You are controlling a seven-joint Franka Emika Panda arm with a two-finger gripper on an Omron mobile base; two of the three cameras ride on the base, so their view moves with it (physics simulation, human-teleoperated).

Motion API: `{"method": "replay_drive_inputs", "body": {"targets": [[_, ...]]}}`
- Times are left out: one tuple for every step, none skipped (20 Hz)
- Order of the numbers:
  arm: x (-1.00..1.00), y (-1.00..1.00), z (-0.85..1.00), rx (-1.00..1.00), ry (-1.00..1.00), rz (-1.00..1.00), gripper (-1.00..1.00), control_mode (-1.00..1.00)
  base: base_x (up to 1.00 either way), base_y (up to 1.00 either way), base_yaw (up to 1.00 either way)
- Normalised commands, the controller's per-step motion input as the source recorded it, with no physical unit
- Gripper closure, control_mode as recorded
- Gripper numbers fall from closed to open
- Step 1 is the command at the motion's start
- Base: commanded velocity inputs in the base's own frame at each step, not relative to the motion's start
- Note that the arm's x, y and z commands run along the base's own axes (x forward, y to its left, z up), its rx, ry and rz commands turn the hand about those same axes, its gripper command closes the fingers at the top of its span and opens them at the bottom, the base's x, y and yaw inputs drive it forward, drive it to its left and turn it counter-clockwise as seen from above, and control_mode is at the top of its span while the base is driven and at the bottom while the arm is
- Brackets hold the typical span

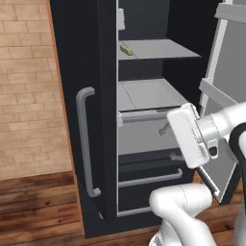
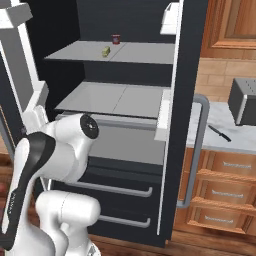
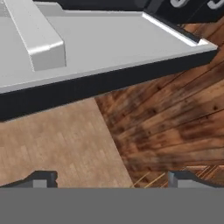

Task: Retrieve the butter from the fridge and place it on a plate on the dining table. Then retrieve the butter knife by the fridge and place it near the plate.

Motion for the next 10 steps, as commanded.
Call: {"method": "replay_drive_inputs", "body": {"targets": [[0.54,0.00,0.00,0.29,-0.03,0.00,-1.00,-1.00,0.00,0.00,0.00],[0.46,0.00,0.00,0.19,-0.06,0.00,-1.00,-1.00,0.00,0.00,0.00],[0.49,0.08,0.00,0.12,-0.04,0.00,-1.00,-1.00,0.00,0.00,0.00],[0.49,0.09,0.00,0.07,-0.02,0.00,-1.00,-1.00,0.00,0.00,0.00],[0.51,0.10,0.00,0.03,-0.01,0.00,-1.00,-1.00,0.00,0.00,0.00],[0.57,0.08,0.00,0.04,-0.03,0.00,-1.00,-1.00,0.00,0.00,0.00],[0.60,0.04,0.00,0.02,-0.03,0.00,-1.00,-1.00,0.00,0.00,0.00],[0.55,0.00,0.00,0.01,-0.02,0.00,-1.00,-1.00,0.00,0.00,0.00],[0.46,0.00,0.00,0.00,-0.01,0.00,-1.00,-1.00,0.00,0.00,0.00],[0.49,0.04,0.00,0.00,0.00,0.00,-1.00,-1.00,0.00,0.00,0.00]]}}
